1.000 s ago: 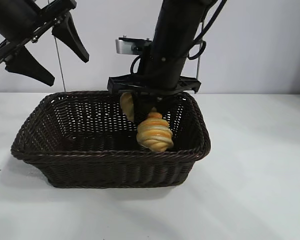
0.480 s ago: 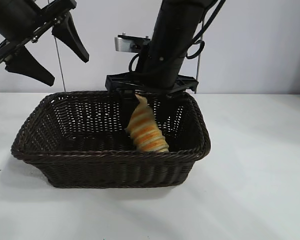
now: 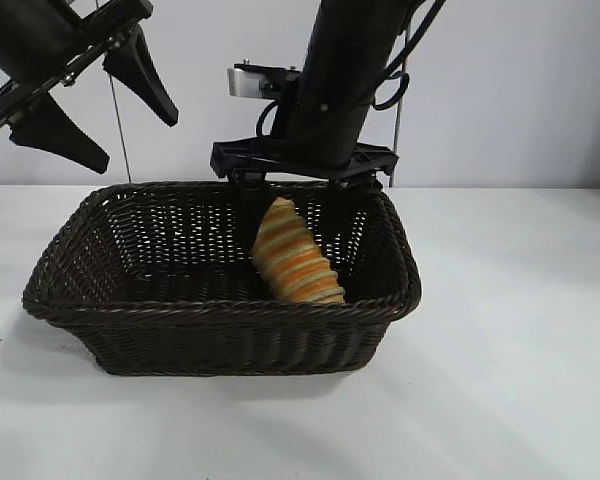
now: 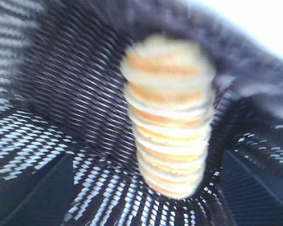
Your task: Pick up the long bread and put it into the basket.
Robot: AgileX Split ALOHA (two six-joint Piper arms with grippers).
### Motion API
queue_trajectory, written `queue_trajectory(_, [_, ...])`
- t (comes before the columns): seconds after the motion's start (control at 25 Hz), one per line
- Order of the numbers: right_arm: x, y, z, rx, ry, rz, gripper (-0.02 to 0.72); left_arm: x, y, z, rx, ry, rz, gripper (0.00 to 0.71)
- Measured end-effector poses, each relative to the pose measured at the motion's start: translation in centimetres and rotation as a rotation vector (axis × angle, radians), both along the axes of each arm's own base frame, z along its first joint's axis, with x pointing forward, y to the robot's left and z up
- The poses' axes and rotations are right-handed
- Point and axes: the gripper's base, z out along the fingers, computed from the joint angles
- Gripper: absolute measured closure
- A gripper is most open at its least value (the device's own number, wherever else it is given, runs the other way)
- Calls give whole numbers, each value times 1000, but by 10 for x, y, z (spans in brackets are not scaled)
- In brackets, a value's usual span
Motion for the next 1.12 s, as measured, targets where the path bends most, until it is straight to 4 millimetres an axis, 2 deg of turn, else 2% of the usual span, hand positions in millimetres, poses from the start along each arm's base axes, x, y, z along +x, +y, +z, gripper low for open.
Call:
queue_trajectory(0.2, [6,3,36,44,-88,5,92,0,0,0,0,2,-2,160])
queue_trajectory(0.4, [6,2,41,44,-100,4,92,-1,0,0,0,6,-5,160])
queue_trajectory(0.52, [12,-7,41,35,-103,-17,92,-1,0,0,0,8,-6,160])
queue_trajectory(0.68, [27,-35,41,24,-109,-80,92,-1,0,0,-1,9,-7,160])
queue_trajectory(0.92, [51,-90,41,11,-115,-196,92,-1,0,0,-1,9,-7,160])
queue_trajectory(1.12, [62,-126,41,2,-117,-267,92,-1,0,0,-1,9,-7,160])
